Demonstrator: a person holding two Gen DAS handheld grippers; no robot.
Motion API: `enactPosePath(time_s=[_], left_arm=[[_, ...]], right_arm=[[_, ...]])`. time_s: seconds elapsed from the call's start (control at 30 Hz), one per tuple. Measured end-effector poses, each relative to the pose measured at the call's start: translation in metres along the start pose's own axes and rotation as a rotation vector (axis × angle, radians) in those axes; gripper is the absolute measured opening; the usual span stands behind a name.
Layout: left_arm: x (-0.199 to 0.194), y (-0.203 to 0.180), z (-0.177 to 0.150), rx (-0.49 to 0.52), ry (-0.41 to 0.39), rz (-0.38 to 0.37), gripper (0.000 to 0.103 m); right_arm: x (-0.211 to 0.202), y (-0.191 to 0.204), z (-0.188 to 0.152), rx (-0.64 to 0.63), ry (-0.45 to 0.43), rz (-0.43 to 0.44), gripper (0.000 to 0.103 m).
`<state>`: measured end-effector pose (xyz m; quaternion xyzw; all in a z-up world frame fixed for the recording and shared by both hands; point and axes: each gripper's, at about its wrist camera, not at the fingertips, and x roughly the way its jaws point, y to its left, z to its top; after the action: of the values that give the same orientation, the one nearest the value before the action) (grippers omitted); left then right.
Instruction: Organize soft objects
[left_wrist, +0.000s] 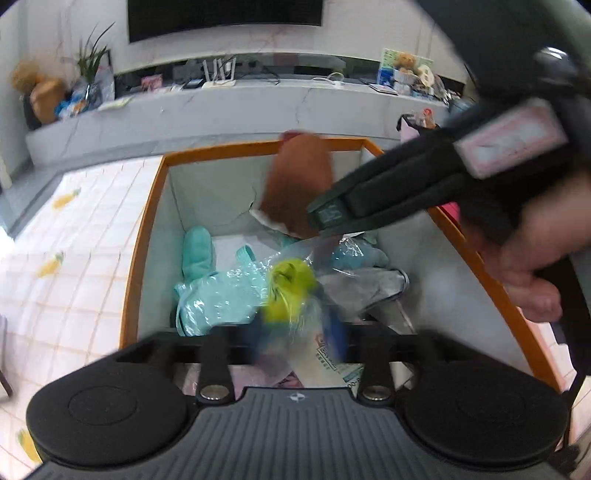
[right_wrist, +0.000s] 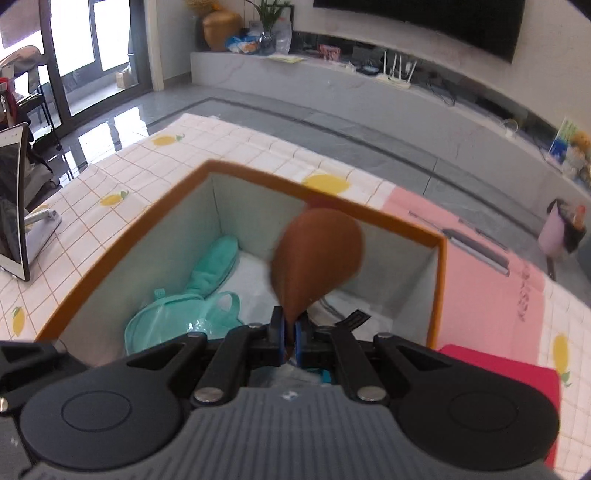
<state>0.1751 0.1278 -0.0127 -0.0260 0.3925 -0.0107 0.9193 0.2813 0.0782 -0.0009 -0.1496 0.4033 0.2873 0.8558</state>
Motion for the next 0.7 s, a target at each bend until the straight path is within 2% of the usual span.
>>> enactPosePath(time_s=[0.03,0.1,0.13,0.17,0.2,0.23,0.27,0.33,0.4,0.5,0.6,0.7], left_arm=[[0.000,0.001,0.000,0.020,-0.001,0.004,0.078],[-0.005,-0.002,-0.006,0.056,-0.032,0.032,0.080],[-0.009,-0.004,-0.010,0.062,-0.045,0.039,0.086],[-0.010,-0.005,-0.011,0.063,-0.048,0.043,0.087],[-0.011,-0.006,-0.011,0.062,-0.046,0.044,0.087],[-0.013,-0.007,-0.011,0.062,-0.043,0.043,0.087],[-0.014,-0.009,-0.012,0.063,-0.039,0.041,0.087],[-0.018,-0.010,-0.012,0.063,-0.035,0.034,0.087],[-0.024,-0.013,-0.012,0.072,-0.040,0.040,0.087],[-0.034,-0.019,-0.009,0.086,-0.062,0.046,0.087],[-0.045,-0.020,-0.003,0.062,-0.083,0.028,0.087],[-0.063,-0.023,0.004,0.045,-0.115,0.034,0.087]], right_arm=[[0.002,-0.001,0.000,0.007,-0.003,-0.009,0.003],[0.005,-0.004,0.002,0.015,-0.006,-0.013,0.009],[0.004,-0.006,0.002,0.030,-0.011,-0.018,0.011],[0.003,-0.009,0.002,0.048,-0.012,-0.014,0.033],[0.000,-0.011,0.002,0.068,-0.022,-0.006,0.064],[-0.006,-0.013,0.001,0.086,-0.054,-0.001,0.074],[-0.012,-0.015,0.001,0.097,-0.090,0.010,0.079],[-0.024,-0.021,0.002,0.131,-0.136,0.059,0.081],[-0.039,-0.031,0.003,0.203,-0.181,0.120,0.094],[-0.070,-0.044,0.004,0.274,-0.251,0.182,0.100],[-0.107,-0.048,0.007,0.300,-0.310,0.151,0.100],[-0.152,-0.054,-0.007,0.334,-0.385,0.126,0.100]])
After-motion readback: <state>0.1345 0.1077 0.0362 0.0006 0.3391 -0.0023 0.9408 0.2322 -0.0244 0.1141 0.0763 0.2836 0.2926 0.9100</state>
